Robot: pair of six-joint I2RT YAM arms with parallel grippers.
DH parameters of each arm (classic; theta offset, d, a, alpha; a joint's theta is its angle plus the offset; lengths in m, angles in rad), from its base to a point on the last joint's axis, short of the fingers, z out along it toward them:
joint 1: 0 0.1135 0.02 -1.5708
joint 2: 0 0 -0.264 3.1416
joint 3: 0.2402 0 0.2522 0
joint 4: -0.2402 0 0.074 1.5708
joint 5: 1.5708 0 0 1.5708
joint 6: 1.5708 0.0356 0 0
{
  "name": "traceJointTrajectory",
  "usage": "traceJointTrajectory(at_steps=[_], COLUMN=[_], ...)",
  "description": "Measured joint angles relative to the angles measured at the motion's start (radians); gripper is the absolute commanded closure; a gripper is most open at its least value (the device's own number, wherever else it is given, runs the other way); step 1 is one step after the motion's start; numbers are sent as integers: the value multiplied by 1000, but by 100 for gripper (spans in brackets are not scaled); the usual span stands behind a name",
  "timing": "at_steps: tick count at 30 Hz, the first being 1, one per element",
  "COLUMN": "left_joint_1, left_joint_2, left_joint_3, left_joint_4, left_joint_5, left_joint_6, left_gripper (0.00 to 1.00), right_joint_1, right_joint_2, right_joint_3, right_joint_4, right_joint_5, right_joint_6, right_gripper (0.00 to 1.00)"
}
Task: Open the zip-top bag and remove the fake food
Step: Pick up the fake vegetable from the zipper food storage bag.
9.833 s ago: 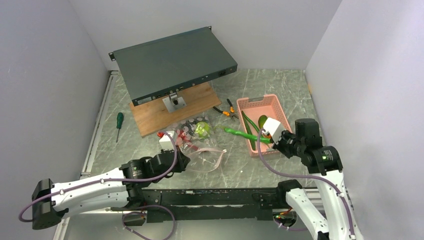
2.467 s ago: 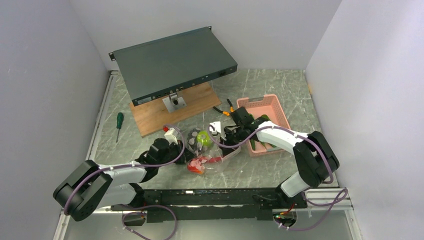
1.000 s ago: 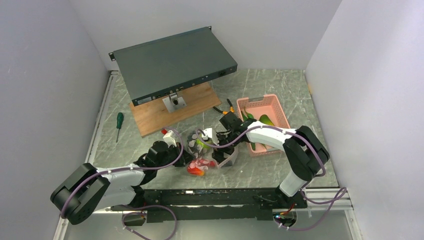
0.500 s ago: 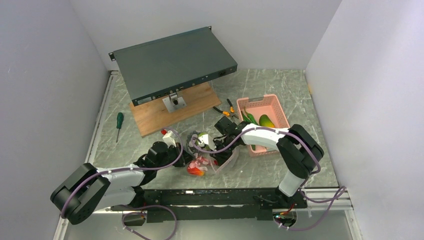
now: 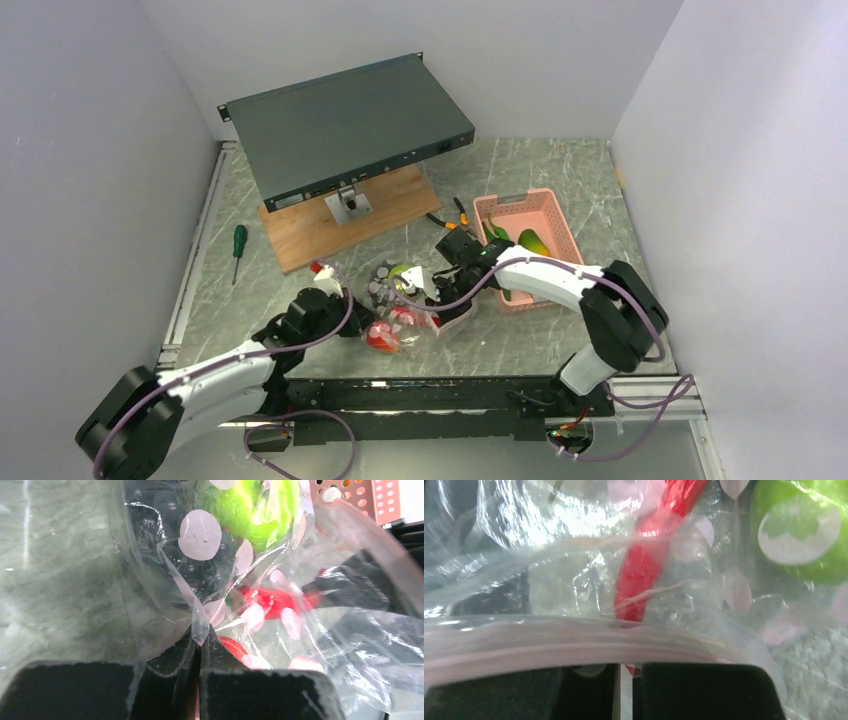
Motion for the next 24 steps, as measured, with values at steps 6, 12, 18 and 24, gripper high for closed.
traceJointTrajectory(at_steps=[6,12,18,24], left_joint_1=[0,-1,-1,-2], left_joint_2=[-195,-315,-338,-318], left_joint_3=[1,30,92,134], left_joint_4=[-216,-395,-521,-575], left_joint_5=[-69,-102,-112,-113], left_joint_6=[46,89,138,171], left_gripper=[97,100,100,100], right_joint_1=[-6,-8,-7,-6], right_joint_2=[-119,-193,-285,-366], right_joint_3=[19,26,26,3], right_joint_4=[-98,-126,-139,-132], right_joint_5=[35,99,126,125], right_joint_6=[-53,-92,-168,-268], right_gripper=[100,100,100,100])
